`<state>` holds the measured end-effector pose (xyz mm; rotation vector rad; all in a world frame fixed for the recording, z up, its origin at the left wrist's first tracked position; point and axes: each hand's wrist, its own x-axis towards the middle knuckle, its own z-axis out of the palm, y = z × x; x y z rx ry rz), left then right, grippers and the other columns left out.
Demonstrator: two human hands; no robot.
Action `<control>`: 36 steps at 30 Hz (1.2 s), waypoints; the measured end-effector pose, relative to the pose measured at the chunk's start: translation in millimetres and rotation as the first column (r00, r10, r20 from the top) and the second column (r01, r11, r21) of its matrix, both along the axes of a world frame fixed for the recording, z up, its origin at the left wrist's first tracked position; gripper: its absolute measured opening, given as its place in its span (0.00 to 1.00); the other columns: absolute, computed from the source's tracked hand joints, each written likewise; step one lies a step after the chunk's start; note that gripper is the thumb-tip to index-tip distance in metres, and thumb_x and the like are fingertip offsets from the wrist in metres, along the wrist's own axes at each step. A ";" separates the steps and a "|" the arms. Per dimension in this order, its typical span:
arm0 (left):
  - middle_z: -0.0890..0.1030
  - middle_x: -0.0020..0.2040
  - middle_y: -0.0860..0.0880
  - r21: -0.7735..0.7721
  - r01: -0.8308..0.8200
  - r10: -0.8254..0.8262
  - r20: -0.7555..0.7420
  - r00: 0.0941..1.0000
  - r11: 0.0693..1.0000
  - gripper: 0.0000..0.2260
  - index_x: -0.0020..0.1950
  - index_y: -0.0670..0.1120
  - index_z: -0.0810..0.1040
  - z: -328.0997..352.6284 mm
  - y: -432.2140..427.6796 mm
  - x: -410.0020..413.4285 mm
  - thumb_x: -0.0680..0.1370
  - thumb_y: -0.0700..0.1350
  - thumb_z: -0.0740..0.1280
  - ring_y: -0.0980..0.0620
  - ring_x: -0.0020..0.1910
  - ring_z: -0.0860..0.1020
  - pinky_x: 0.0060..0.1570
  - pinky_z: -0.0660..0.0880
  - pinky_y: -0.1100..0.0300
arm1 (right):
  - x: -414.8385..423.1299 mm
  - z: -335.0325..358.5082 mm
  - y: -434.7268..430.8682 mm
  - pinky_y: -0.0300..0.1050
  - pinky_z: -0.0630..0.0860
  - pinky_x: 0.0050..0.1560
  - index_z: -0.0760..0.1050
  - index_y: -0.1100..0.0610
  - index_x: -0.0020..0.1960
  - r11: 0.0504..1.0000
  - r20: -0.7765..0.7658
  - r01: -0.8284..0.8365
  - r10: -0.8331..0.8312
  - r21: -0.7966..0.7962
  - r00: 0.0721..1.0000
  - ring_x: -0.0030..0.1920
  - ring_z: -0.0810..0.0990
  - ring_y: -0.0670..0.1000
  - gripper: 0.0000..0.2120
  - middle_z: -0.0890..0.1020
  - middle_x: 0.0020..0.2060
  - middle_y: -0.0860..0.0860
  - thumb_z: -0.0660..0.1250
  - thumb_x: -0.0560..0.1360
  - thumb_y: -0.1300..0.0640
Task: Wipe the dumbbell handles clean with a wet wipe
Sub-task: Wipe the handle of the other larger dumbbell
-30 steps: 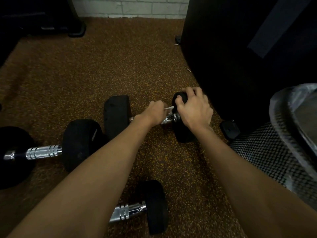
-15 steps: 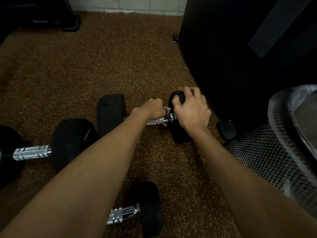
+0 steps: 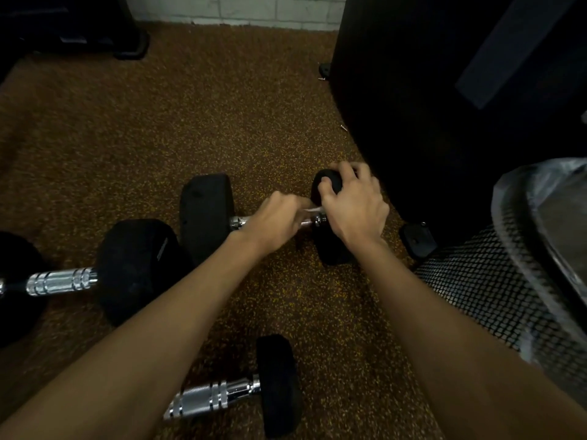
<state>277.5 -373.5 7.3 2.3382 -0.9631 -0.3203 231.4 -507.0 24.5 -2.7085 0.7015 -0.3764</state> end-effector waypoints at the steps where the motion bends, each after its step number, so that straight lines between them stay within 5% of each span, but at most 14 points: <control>1: 0.80 0.43 0.46 0.024 -0.022 0.022 -0.013 1.000 0.999 0.07 0.48 0.47 0.79 0.5 -3.1 4.9 0.79 0.41 0.61 0.46 0.44 0.79 0.42 0.74 0.55 | 0.1 0.5 -0.3 0.49 0.69 0.51 0.68 0.47 0.67 1.000 -0.002 0.000 0.000 0.006 1.000 0.63 0.70 0.54 0.20 0.69 0.66 0.50 0.55 0.77 0.43; 5: 0.78 0.52 0.38 0.188 -0.151 0.162 -0.043 0.986 0.971 0.11 0.55 0.41 0.77 -1.1 -23.2 14.3 0.80 0.44 0.59 0.38 0.52 0.77 0.48 0.73 0.51 | 1.1 2.7 -0.6 0.51 0.70 0.52 0.68 0.46 0.66 1.000 -0.006 0.000 0.000 0.023 1.000 0.63 0.70 0.54 0.20 0.69 0.65 0.50 0.55 0.77 0.43; 8: 0.78 0.55 0.39 0.190 -0.185 0.171 0.088 0.981 0.964 0.11 0.59 0.40 0.75 -5.4 -27.6 -4.5 0.80 0.41 0.58 0.39 0.56 0.76 0.55 0.71 0.50 | 1.6 3.1 -0.5 0.51 0.70 0.51 0.69 0.47 0.66 1.000 -0.017 -0.001 0.001 0.015 1.000 0.62 0.70 0.55 0.20 0.69 0.65 0.50 0.55 0.77 0.43; 11: 0.74 0.66 0.43 0.089 -0.123 0.086 0.344 0.935 0.988 0.18 0.69 0.42 0.69 -23.6 -15.4 -27.3 0.79 0.36 0.57 0.46 0.68 0.69 0.72 0.54 0.56 | 1.2 2.4 -0.6 0.52 0.71 0.51 0.69 0.47 0.66 1.000 -0.011 0.004 -0.004 0.008 1.000 0.63 0.70 0.55 0.20 0.69 0.65 0.50 0.55 0.77 0.43; 13: 0.68 0.72 0.44 0.123 -0.084 0.025 0.419 0.908 0.989 0.22 0.74 0.43 0.63 -32.0 -8.3 -28.5 0.79 0.36 0.57 0.48 0.73 0.62 0.74 0.46 0.57 | 0.5 1.6 -0.2 0.52 0.71 0.51 0.69 0.47 0.66 1.000 -0.003 0.003 -0.003 0.003 1.000 0.63 0.70 0.54 0.20 0.69 0.65 0.50 0.55 0.77 0.43; 20: 0.77 0.58 0.42 0.221 -0.218 0.155 0.272 0.950 0.951 0.13 0.62 0.42 0.71 -10.1 -27.3 -13.8 0.79 0.35 0.58 0.42 0.59 0.74 0.60 0.67 0.53 | 1.5 1.1 0.0 0.52 0.71 0.53 0.69 0.46 0.67 1.000 0.000 0.008 -0.008 0.009 1.000 0.63 0.70 0.54 0.20 0.69 0.66 0.50 0.55 0.77 0.43; 26: 0.72 0.68 0.39 0.162 -0.143 0.058 0.442 0.895 0.976 0.21 0.71 0.39 0.67 -34.4 -22.5 -32.0 0.77 0.34 0.59 0.42 0.70 0.67 0.74 0.49 0.50 | 1.9 0.9 -0.3 0.51 0.70 0.53 0.69 0.46 0.67 1.000 0.000 0.011 -0.011 0.009 1.000 0.64 0.70 0.54 0.20 0.69 0.66 0.49 0.55 0.77 0.43; 30: 0.78 0.62 0.39 0.126 -0.062 -0.026 0.598 0.801 0.990 0.24 0.64 0.37 0.76 -49.7 -9.5 -33.7 0.71 0.36 0.52 0.41 0.62 0.76 0.67 0.61 0.45 | 1.0 0.3 0.0 0.50 0.70 0.53 0.70 0.45 0.66 1.000 0.017 0.012 -0.013 0.019 1.000 0.63 0.70 0.53 0.19 0.70 0.65 0.48 0.56 0.77 0.43; 36: 0.80 0.60 0.42 0.133 0.110 -0.170 0.643 0.747 0.985 0.19 0.56 0.42 0.82 -58.1 1.6 -47.9 0.71 0.38 0.57 0.46 0.60 0.79 0.62 0.71 0.54 | 0.5 1.0 -0.2 0.51 0.70 0.53 0.70 0.45 0.65 1.000 0.020 0.012 -0.012 0.019 1.000 0.63 0.70 0.54 0.19 0.70 0.64 0.49 0.56 0.77 0.43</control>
